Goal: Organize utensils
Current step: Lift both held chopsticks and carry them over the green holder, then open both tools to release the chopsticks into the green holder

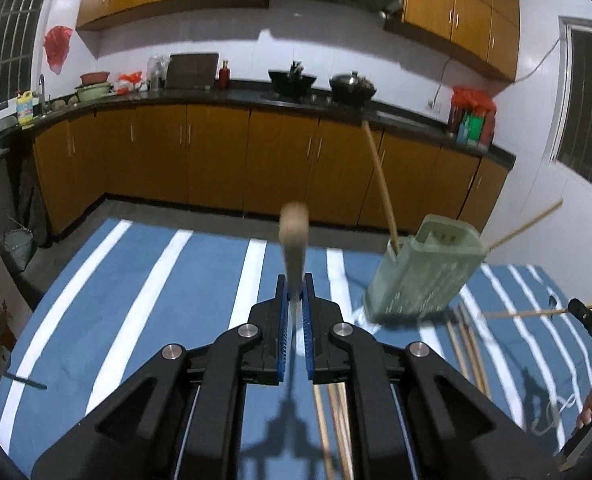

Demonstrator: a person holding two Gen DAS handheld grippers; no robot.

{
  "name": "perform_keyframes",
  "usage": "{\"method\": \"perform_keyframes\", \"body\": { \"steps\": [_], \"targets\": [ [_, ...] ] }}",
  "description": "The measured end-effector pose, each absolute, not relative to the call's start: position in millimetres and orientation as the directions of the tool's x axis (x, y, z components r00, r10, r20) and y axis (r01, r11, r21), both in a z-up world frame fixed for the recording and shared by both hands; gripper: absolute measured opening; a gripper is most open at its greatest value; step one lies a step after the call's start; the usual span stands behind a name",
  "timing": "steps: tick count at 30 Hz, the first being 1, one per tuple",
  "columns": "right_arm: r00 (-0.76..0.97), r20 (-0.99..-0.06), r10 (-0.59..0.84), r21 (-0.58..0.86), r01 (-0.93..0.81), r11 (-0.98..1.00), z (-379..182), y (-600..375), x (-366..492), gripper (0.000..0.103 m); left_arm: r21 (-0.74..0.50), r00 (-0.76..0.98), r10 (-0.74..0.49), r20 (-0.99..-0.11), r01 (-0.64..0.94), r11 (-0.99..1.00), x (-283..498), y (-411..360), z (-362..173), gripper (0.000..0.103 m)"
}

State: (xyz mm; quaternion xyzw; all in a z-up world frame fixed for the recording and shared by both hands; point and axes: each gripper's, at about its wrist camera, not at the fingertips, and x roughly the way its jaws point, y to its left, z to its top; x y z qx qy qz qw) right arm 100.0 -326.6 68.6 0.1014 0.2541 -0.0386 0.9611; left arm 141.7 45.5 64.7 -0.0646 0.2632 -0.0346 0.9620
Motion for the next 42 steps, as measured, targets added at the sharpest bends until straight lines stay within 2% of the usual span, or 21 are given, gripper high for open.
{"method": "perform_keyframes", "body": {
  "steps": [10,17,21,25,35,38,40,42],
  "targets": [
    [0.938,-0.293,0.186,0.264,-0.108,0.958,155,-301,94,0.008,-0.194,0.934,-0.162,-0.318,0.103,0.975,141,33,133,0.007],
    [0.978,-0.101,0.185,0.257,-0.154,0.954,198,-272,107,0.008,-0.217,0.962,-0.215,-0.167,0.176,0.96,144,3,173,0.007],
    [0.988,-0.038,0.151,0.233,-0.138,0.963,205,-260,124,0.008,-0.224,0.96,-0.246,-0.133,0.213,0.951,153,-15,172,0.007],
    [0.991,-0.054,0.12,0.207,-0.106,0.973,192,-251,154,0.008,-0.215,0.955,-0.259,-0.147,0.224,0.951,173,-32,155,0.007],
    [0.967,-0.221,0.126,0.198,-0.082,0.977,141,-244,198,0.009,-0.259,0.908,-0.297,-0.296,0.224,0.94,210,-43,101,0.007],
    [0.963,-0.236,0.129,0.202,-0.081,0.976,135,-240,197,0.011,-0.289,0.89,-0.318,-0.326,0.226,0.93,211,-39,93,0.007],
    [0.963,-0.234,0.131,0.198,-0.085,0.977,134,-240,193,0.018,-0.295,0.886,-0.32,-0.335,0.224,0.929,211,-35,92,0.008],
    [0.967,-0.223,0.125,0.19,-0.083,0.978,136,-240,186,0.029,-0.296,0.883,-0.32,-0.343,0.222,0.929,212,-32,94,0.011]
  ]
}}
